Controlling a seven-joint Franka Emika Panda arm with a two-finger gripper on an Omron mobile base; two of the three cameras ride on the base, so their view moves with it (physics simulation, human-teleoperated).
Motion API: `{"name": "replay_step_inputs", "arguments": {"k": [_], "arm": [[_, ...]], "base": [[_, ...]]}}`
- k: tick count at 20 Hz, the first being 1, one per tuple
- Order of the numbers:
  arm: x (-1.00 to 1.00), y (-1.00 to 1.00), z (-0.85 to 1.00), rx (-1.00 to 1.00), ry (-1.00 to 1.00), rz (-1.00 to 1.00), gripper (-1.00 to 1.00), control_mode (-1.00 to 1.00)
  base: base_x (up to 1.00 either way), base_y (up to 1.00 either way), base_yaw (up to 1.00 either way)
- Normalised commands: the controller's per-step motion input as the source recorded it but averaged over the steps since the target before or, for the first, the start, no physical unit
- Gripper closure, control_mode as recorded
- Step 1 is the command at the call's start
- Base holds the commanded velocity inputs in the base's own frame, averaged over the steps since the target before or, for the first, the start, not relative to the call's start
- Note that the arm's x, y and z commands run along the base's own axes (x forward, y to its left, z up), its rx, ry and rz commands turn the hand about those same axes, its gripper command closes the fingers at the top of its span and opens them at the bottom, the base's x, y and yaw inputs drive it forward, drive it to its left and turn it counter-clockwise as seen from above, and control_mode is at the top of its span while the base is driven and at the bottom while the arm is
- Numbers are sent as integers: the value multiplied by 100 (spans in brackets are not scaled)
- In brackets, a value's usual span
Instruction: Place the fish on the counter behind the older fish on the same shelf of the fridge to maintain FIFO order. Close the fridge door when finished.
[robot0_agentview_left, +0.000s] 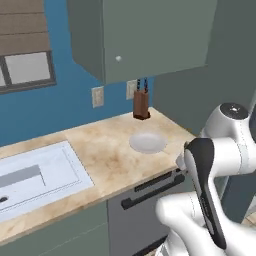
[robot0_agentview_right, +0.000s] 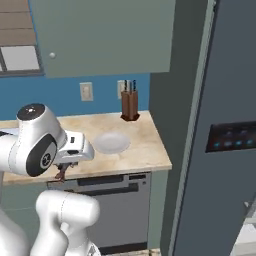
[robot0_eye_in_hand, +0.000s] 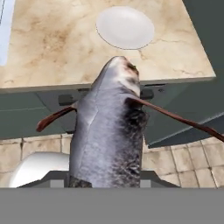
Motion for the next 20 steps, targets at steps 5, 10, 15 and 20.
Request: {"name": "replay_step_inputs", "arguments": {"k": [5,10,15,20], "arm": [[0,0,0,0,0,0,100,100],[0,0,0,0,0,0,100,100],[0,0,0,0,0,0,100,100],[0,0,0,0,0,0,100,100]], "base": [[-64,0,-66],[-40,-18,-69],[8,-74,-48],[51,-79,-8]]}}
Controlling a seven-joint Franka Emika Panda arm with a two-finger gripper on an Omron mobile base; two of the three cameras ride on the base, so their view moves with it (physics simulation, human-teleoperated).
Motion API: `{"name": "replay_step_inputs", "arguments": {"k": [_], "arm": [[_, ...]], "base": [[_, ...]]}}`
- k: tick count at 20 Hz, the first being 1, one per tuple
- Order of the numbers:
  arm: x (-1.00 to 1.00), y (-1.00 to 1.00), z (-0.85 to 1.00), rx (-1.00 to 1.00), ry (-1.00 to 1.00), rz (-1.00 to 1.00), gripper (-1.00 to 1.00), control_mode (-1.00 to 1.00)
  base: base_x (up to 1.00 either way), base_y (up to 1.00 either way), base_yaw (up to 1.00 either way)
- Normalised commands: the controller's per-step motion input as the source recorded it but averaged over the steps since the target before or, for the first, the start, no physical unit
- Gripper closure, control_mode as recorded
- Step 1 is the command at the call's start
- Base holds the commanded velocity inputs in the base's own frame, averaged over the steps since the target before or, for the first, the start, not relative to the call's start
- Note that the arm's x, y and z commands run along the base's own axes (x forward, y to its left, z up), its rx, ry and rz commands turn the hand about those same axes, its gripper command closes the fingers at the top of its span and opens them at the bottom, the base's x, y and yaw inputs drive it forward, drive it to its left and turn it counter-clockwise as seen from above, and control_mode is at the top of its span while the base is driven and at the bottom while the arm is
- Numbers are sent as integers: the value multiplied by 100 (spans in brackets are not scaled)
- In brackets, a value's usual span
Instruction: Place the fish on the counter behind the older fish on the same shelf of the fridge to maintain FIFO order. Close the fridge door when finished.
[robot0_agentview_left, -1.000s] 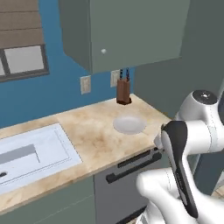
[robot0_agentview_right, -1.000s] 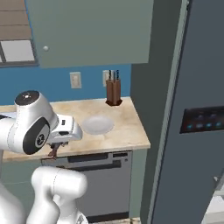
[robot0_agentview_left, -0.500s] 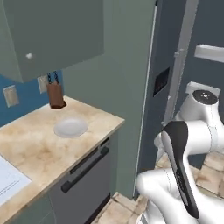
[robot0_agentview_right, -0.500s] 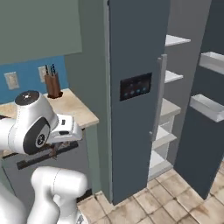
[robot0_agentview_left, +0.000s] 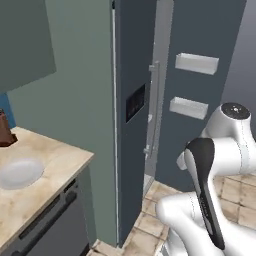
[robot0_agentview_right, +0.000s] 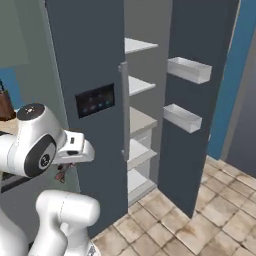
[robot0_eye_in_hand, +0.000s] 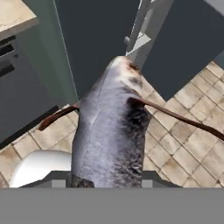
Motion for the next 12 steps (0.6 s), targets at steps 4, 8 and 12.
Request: {"name": "replay_step_inputs", "arguments": {"k": [4,8,12], "arm": [[0,0,0,0,0,0,100,100],[0,0,0,0,0,0,100,100],[0,0,0,0,0,0,100,100]], "base": [[67,-66,8],[80,-44,30],[64,-39,35]]}}
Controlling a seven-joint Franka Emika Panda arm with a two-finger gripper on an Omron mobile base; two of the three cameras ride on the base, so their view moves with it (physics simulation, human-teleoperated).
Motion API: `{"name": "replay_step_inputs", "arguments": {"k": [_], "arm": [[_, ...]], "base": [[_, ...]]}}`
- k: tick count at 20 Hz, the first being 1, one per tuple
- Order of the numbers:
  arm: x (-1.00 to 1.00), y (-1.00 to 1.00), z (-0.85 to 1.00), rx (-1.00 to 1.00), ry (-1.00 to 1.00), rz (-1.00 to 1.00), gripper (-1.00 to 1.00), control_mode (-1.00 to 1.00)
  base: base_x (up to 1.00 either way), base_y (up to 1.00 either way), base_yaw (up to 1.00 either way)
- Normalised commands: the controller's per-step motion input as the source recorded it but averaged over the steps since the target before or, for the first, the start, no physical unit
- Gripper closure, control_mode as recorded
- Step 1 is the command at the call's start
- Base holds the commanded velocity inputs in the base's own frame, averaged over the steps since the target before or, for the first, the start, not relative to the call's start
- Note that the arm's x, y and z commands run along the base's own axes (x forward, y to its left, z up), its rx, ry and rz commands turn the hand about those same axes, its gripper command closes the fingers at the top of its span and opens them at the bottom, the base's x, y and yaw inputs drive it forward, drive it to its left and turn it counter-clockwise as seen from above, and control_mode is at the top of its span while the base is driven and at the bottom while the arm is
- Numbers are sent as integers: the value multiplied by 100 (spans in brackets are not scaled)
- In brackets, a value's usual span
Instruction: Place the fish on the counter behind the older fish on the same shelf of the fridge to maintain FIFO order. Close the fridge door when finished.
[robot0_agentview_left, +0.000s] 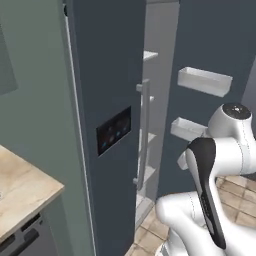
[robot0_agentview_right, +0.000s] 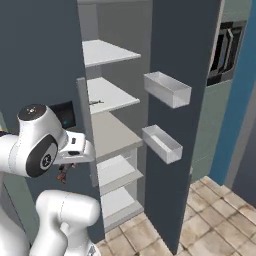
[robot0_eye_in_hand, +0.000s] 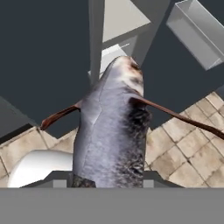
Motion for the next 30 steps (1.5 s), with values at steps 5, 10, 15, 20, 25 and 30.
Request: {"name": "replay_step_inputs", "arguments": {"k": [5,10,15,20,25,30], "arm": [[0,0,0,0,0,0,100,100],[0,0,0,0,0,0,100,100],[0,0,0,0,0,0,100,100],[0,0,0,0,0,0,100,100],[0,0,0,0,0,0,100,100],[0,0,0,0,0,0,100,100]], "base": [[43,-40,37],[37,-36,36],[33,-40,35],[34,-37,32],[36,-27,25],[28,-33,22]]}}
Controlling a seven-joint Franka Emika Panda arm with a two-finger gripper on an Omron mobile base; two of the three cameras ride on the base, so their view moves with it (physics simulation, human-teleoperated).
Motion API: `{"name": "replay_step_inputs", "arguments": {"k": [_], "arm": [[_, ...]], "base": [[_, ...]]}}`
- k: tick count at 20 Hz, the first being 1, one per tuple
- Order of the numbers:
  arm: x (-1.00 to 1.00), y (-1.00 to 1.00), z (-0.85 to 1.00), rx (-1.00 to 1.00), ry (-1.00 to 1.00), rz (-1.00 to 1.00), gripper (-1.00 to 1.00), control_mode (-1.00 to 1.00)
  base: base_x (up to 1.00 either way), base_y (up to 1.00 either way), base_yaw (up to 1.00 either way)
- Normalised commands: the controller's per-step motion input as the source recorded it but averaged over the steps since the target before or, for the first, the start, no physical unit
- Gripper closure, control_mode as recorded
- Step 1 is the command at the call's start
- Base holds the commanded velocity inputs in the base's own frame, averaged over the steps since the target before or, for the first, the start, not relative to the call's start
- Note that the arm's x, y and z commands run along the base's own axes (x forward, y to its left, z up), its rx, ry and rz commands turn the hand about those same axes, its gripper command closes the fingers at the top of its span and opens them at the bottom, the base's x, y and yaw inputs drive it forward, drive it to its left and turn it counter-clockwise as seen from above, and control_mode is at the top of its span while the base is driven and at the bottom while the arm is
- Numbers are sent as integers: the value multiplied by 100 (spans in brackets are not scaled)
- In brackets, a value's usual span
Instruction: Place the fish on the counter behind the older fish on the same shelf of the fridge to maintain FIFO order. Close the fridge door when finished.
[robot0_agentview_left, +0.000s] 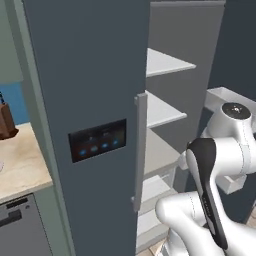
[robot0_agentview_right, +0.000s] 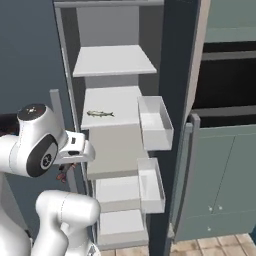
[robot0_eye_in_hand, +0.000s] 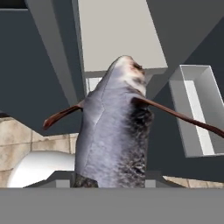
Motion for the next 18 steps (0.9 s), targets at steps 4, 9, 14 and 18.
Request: {"name": "replay_step_inputs", "arguments": {"k": [4,9,14,18], "arm": [[0,0,0,0,0,0,100,100],[0,0,0,0,0,0,100,100],[0,0,0,0,0,0,100,100],[0,0,0,0,0,0,100,100]], "base": [[40,-23,22],[54,-8,16],[59,-27,19],[50,-32,22]]}}
